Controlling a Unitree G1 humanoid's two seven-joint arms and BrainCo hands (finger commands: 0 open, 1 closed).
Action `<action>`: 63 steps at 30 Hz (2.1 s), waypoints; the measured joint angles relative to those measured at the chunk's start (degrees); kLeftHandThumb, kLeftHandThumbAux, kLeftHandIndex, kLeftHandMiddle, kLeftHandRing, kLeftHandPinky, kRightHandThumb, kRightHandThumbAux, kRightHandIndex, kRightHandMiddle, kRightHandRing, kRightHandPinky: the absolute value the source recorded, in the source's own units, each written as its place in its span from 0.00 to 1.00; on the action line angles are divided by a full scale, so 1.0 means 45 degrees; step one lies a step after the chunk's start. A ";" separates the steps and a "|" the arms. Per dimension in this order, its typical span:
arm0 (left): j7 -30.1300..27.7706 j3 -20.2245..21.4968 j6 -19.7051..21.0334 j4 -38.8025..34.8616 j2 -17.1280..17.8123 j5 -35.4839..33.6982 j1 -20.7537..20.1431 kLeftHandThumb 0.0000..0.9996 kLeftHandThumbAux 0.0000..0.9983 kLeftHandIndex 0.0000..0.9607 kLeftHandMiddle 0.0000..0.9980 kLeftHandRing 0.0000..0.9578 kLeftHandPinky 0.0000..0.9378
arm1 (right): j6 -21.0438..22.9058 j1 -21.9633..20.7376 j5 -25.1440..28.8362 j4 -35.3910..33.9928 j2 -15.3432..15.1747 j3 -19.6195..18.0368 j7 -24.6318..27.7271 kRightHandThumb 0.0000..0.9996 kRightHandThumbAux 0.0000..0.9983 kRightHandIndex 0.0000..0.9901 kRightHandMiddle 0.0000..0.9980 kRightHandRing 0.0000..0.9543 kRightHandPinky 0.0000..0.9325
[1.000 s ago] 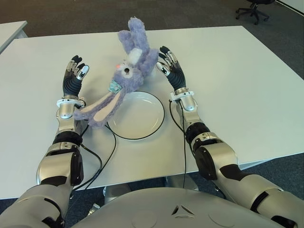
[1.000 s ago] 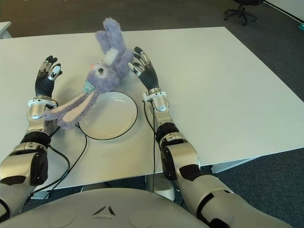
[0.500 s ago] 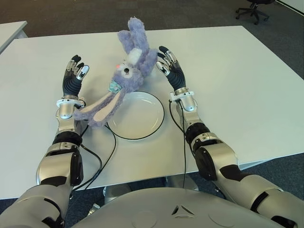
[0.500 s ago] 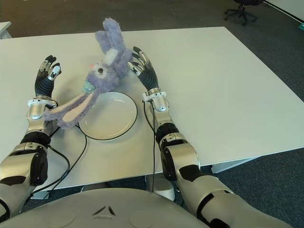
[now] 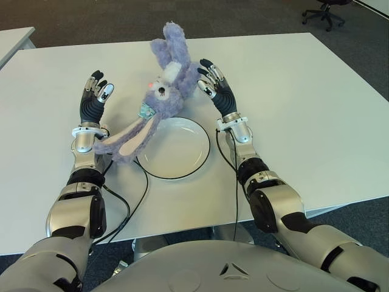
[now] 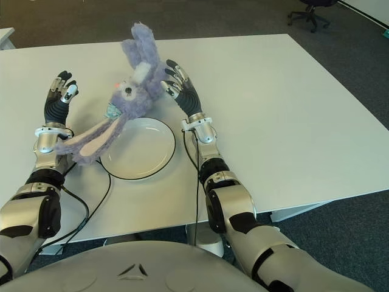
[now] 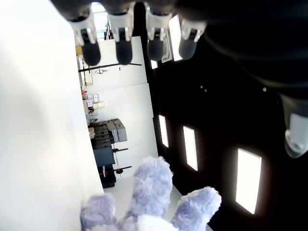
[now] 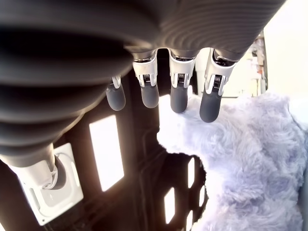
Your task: Put the doll into the plate.
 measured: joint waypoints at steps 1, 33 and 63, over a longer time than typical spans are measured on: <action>-0.0031 0.0007 0.0000 -0.0005 0.0001 -0.0001 0.0006 0.00 0.44 0.00 0.08 0.09 0.11 | 0.0000 0.0025 -0.0005 -0.0042 0.0001 0.0033 0.0012 0.38 0.47 0.08 0.05 0.10 0.22; -0.0137 0.0063 -0.0009 -0.0420 0.0008 -0.0008 0.0241 0.00 0.46 0.01 0.09 0.10 0.12 | 0.0357 0.0726 -0.0042 -0.1490 0.0037 0.0515 0.0269 0.36 0.48 0.07 0.05 0.11 0.19; -0.0137 0.0097 -0.0008 -0.0456 0.0016 -0.0008 0.0292 0.00 0.45 0.02 0.09 0.10 0.11 | 0.0382 0.0755 -0.0050 -0.1462 0.0056 0.0594 -0.0326 0.36 0.49 0.05 0.01 0.03 0.08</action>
